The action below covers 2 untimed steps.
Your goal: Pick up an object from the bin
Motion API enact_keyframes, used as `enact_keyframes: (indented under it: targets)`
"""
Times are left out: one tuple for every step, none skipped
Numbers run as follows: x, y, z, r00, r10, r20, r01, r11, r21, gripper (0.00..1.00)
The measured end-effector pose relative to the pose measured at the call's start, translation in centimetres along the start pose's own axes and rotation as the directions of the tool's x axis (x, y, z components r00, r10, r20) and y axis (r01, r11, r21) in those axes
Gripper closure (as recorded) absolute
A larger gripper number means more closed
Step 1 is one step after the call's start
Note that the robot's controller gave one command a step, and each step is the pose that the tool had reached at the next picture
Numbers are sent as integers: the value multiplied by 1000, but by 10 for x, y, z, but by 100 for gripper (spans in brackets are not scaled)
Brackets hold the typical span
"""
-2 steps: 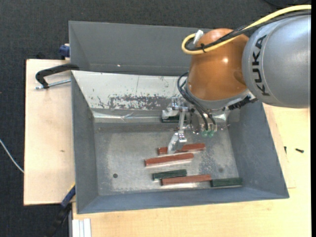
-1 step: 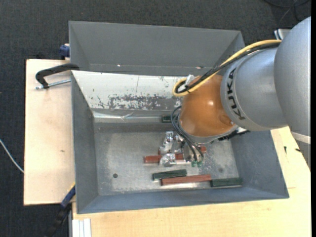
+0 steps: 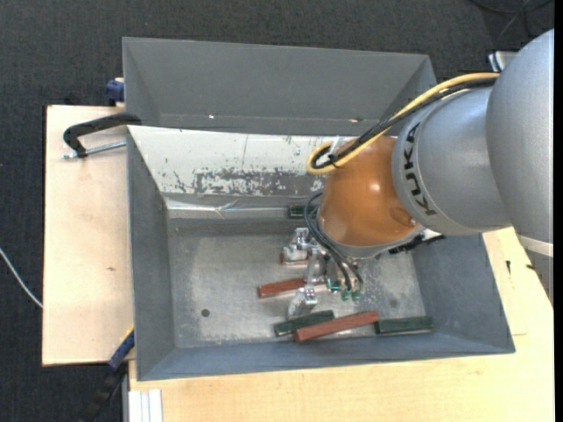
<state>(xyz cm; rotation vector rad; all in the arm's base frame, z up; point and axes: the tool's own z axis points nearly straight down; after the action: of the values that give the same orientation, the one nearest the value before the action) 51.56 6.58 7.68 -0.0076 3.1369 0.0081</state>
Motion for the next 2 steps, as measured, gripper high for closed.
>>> enact_keyframes:
  targets:
    - [-9, 0, -6, 999, 3, 34, -3, 1000, -3, 100]
    - [-9, 0, -6, 999, 3, 34, -3, 1000, -3, 100]
